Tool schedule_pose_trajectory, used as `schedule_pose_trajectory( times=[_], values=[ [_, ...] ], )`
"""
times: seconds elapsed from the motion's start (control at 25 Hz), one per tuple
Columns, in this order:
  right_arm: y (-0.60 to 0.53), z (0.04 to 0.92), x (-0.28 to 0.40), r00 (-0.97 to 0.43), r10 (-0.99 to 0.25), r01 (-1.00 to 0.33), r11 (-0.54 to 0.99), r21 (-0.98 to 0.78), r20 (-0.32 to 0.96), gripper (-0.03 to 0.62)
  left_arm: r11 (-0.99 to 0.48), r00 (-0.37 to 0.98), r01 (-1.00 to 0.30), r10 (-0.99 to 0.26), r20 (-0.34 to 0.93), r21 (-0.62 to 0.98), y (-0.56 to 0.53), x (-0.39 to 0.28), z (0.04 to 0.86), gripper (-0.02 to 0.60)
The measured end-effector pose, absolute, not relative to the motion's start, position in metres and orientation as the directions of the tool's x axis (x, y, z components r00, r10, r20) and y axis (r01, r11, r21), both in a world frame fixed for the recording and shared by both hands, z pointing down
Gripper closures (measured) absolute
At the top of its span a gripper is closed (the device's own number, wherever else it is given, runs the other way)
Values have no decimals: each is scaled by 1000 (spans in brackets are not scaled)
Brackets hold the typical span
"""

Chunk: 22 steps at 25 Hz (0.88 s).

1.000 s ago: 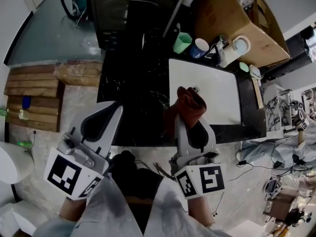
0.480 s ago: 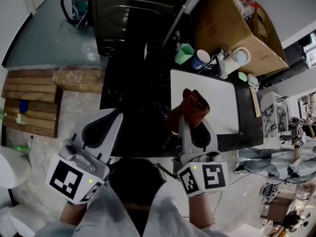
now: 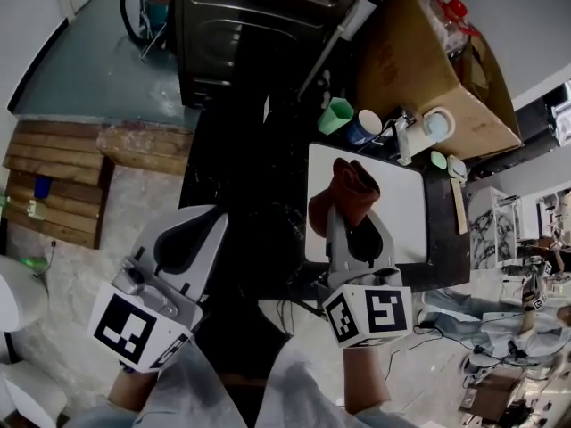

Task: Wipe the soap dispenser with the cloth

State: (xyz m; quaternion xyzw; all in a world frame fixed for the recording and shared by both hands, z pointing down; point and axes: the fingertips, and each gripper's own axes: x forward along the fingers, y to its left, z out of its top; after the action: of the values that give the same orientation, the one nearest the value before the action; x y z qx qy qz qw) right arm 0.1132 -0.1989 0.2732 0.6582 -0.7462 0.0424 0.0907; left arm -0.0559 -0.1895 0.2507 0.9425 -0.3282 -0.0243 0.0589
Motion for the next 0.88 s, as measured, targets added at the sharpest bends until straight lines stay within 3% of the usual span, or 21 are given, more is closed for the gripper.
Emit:
schedule_pose_trajectory(
  times=[0.88],
  values=[
    [-326,295,149,-188,-959,-962,223,155,212,517,-713,720,-692,-692,43,117,-218,-24,264,578]
  ],
)
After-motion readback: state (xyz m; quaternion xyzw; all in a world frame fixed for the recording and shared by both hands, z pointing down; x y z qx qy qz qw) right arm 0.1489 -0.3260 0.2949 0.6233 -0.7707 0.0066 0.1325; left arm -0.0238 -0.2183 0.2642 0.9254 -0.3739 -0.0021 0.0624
